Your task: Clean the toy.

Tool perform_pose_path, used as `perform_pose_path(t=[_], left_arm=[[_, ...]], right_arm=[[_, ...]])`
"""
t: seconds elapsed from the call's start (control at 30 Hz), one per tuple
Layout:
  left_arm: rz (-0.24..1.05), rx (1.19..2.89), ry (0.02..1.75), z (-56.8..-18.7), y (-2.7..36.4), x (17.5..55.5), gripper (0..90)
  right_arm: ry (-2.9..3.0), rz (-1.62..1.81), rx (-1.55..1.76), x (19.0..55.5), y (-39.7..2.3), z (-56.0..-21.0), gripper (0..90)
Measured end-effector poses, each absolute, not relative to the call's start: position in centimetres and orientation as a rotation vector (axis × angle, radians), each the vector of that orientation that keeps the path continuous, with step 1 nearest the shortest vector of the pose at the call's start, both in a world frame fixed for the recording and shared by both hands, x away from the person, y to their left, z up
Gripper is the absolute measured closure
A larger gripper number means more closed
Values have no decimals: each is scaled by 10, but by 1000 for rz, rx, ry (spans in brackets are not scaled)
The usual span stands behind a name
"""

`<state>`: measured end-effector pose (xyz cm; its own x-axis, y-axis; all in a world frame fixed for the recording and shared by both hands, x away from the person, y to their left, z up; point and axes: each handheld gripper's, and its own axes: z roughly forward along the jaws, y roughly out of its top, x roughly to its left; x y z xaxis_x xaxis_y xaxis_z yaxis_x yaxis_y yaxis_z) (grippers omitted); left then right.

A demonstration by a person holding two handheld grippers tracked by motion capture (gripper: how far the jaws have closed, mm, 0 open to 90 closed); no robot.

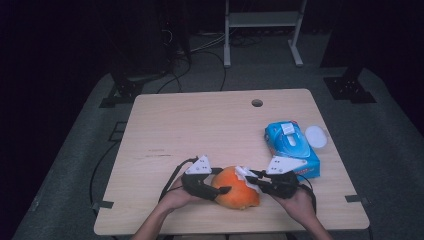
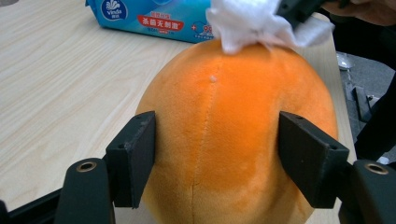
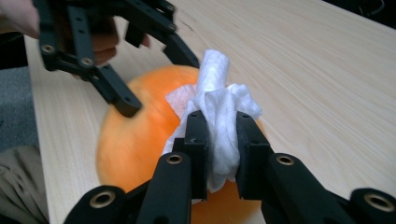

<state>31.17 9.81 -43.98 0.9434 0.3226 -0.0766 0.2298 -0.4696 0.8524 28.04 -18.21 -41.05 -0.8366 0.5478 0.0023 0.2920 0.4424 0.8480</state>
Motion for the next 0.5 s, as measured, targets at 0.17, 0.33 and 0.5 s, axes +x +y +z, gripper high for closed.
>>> perform_pose_path(t=[0.17,0.33,0.5], left_arm=[[95,2038,376,-430,94,312,195],[121,2039,339,-431,85,310,220],[128,2067,371,-434,90,311,290]], right_arm=[[2422,1350,726,279,-181,-412,765],[2419,1389,675,277,-169,-408,763],[2429,1389,657,277,-163,-408,764]])
